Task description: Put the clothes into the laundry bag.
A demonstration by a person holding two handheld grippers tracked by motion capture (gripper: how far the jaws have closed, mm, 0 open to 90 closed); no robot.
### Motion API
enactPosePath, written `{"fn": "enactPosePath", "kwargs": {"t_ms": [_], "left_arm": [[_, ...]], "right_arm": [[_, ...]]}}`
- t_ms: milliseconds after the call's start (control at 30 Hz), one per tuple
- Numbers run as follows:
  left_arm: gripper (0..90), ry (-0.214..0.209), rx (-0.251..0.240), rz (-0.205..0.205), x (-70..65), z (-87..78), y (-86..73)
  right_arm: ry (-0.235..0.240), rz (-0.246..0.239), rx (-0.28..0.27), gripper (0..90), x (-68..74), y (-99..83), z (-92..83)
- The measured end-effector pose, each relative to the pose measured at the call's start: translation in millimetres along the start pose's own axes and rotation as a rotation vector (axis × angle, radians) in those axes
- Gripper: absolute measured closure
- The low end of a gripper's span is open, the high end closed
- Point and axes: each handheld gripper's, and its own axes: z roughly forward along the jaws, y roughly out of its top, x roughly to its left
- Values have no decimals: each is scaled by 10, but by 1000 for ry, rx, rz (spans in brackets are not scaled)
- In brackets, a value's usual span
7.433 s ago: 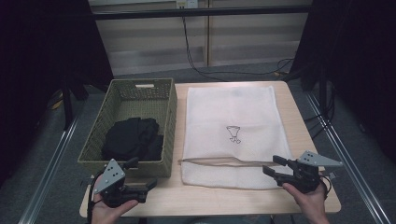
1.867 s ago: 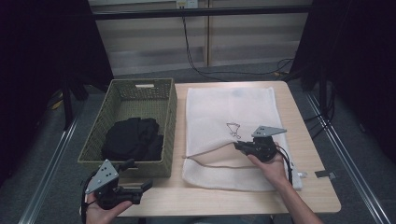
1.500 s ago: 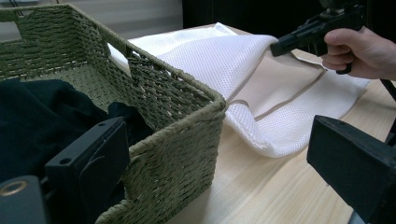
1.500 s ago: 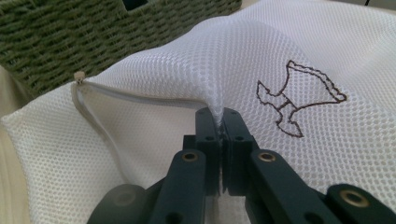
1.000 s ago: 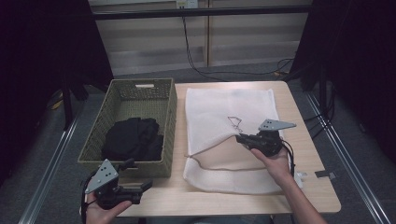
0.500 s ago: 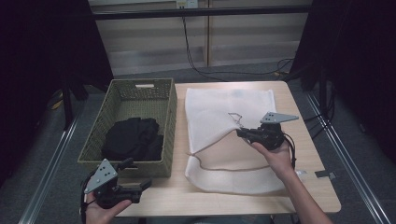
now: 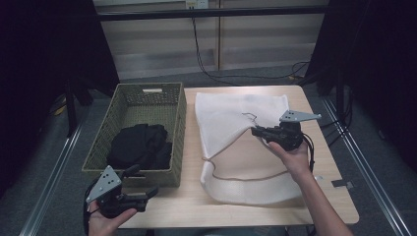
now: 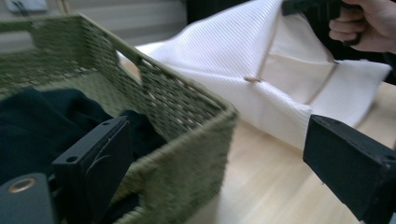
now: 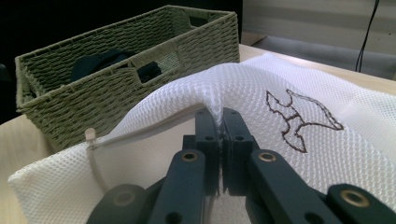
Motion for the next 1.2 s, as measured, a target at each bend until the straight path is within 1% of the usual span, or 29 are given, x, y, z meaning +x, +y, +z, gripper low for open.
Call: {"fn": "enactPosePath", "kwargs": {"t_ms": [67,100,133,167,200,233,267,300,333,400,433,467,500,600,667,700,767,833,867,900,933,967,1000,1033,1067,1100,1133,1167,1200], "left_arm": [[82,12,-2,7,54,-21,49],[82,26,-3,-1,88,-37,74],[84,30,-6,-27,134,-53,100],[84,37,-6,-65,194,-73,130],[93,30,6,-95,263,-94,161],[102,45,20,-99,323,-113,188],[101,74,29,-92,377,-138,208],[100,78,45,-104,431,-149,229],[82,66,60,-114,486,-152,250],[58,58,69,-122,570,-146,296],[58,49,77,-120,615,-125,341],[37,45,78,-119,647,-104,384],[37,45,70,-109,670,-83,427],[9,19,93,-74,730,17,562],[13,-7,132,-62,777,114,635],[18,-14,147,-63,804,165,659],[26,-16,181,-51,860,260,693],[35,-34,214,-60,941,375,715],[56,-36,226,-68,969,426,715],[56,-37,262,-77,1005,479,718],[56,-34,278,-61,1042,554,724],[56,-34,278,-61,1042,554,724],[56,-30,294,-58,1069,602,729],[54,-35,300,-59,1089,633,736],[54,-44,300,-47,1100,662,742],[54,-52,295,-46,1115,688,750],[58,-53,293,-38,1132,708,761],[63,-67,288,-9,1157,745,783],[64,-67,288,-9,1157,745,783]], "right_arm": [[6,3,-7,871,-2,11,13],[6,2,-5,871,-1,15,18],[6,-4,-3,871,-2,24,31],[6,-4,-3,871,-2,24,31],[10,-7,-1,870,-6,29,40],[11,-7,0,870,-10,30,50],[14,-7,3,871,-13,28,57],[12,-3,4,871,-13,25,65],[16,-6,9,870,-13,20,75],[16,-4,10,870,-9,16,81],[16,-4,10,870,-9,16,81],[18,-2,12,870,-8,14,85],[15,-2,12,870,-8,12,88],[13,0,8,870,-11,15,85],[14,-2,6,870,-16,15,82],[15,0,7,870,-19,14,79],[17,2,6,870,-24,12,78],[17,3,7,870,-24,8,81],[14,-1,9,870,-22,6,89],[14,-1,9,870,-22,6,89],[15,-1,11,870,-25,1,96],[12,0,13,870,-25,-1,98],[12,0,13,870,-25,-1,98],[15,2,15,870,-28,-6,103],[15,3,16,870,-29,-10,106],[14,3,19,870,-29,-12,108],[12,3,19,870,-29,-13,110],[13,7,19,870,-29,-14,112],[13,6,20,870,-30,-15,115]]}}
